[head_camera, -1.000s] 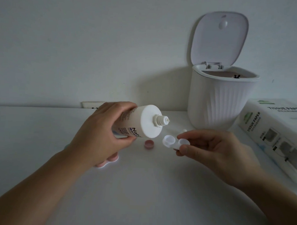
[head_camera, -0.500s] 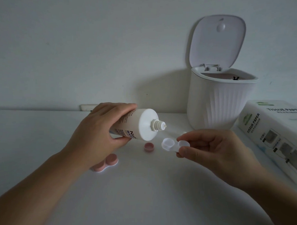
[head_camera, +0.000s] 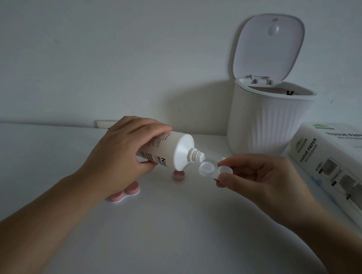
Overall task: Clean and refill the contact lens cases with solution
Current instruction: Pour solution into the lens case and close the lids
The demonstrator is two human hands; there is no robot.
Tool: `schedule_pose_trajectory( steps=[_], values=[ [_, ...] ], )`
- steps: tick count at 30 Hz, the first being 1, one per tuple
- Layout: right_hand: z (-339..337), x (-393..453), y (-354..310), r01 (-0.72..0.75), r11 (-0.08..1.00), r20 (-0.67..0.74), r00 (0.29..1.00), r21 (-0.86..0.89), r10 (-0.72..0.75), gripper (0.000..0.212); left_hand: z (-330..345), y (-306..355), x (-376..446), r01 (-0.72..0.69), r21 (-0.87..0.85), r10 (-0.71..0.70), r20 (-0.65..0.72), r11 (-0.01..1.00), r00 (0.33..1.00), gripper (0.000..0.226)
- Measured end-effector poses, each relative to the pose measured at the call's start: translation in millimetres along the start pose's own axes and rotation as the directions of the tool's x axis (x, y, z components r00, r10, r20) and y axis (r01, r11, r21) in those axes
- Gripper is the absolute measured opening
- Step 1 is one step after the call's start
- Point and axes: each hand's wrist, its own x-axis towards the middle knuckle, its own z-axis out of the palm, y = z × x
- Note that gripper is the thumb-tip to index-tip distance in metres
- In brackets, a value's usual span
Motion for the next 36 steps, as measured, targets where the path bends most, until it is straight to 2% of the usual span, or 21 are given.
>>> schedule_pose_trajectory(
  steps=[6, 11, 18, 36],
  values=[
    [-1.1, 1.6, 3.3, -0.013, 1.0, 0.003, 1.0, -0.013, 0.013, 0.034, 1.4, 0.0, 1.0, -0.01, -0.003, 0.01, 0.011, 1.0, 1.0, 0.074],
    [-2.6, 1.8, 4.0, -0.007, 0.997, 0.003, 1.0, -0.071, 0.008, 0.018, 0.3, -1.4, 1.9, -0.016, 0.004, 0.016, -0.002, 1.0, 1.0, 0.075],
    [-2.1, -0.1, 0.1, -0.024, 0.992, -0.007, 1.0, -0.127, 0.023, 0.01, 0.5, -0.8, 3.4, -0.032, -0.001, 0.032, -0.01, 0.999, 0.999, 0.076],
    [0.2, 0.8, 2.1, -0.073, 0.982, 0.008, 0.997, -0.173, 0.076, 0.019, -0.3, 3.4, 6.8, -0.066, 0.032, 0.067, -0.038, 0.997, 0.997, 0.073]
  ],
)
